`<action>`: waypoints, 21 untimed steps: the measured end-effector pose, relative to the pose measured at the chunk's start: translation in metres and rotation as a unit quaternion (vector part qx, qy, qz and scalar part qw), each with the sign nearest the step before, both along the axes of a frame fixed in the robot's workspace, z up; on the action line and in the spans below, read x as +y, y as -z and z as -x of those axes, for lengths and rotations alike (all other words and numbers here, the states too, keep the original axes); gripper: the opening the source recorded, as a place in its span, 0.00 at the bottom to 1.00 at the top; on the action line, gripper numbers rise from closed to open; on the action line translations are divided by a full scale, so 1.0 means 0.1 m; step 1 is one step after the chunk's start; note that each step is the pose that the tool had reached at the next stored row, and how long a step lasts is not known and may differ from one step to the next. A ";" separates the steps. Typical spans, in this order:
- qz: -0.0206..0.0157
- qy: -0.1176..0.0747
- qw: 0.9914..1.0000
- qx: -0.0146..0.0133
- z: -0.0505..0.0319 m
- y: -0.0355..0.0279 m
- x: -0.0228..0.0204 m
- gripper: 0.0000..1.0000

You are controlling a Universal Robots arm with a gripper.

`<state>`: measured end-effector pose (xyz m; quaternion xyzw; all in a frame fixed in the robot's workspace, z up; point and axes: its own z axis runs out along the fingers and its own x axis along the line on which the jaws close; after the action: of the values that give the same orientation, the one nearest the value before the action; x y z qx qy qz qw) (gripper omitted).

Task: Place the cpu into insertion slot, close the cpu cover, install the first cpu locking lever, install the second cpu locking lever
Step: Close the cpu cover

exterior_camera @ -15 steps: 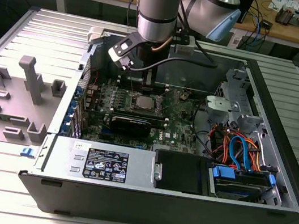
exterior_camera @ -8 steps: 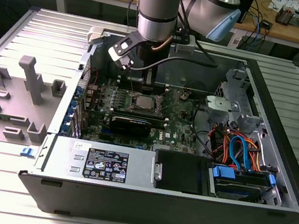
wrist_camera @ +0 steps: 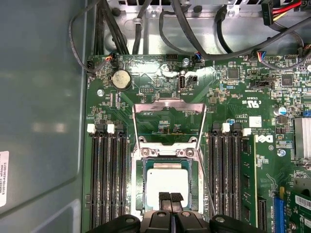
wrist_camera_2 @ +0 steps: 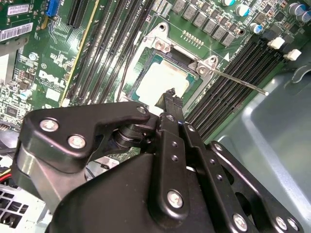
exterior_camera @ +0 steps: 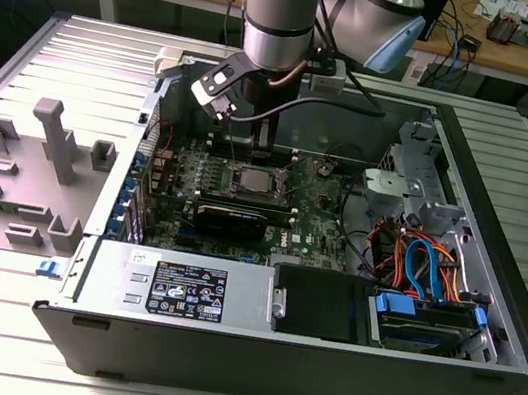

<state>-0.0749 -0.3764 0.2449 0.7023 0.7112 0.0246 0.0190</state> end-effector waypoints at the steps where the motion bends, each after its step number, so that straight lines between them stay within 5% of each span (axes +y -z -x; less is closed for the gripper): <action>1: 0.000 0.000 1.000 0.000 0.000 -0.002 0.000 0.11; 21: 0.000 0.000 1.000 0.000 0.000 -0.057 0.000 0.11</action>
<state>-0.0749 -0.3764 0.2506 0.7023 0.7112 0.0246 0.0190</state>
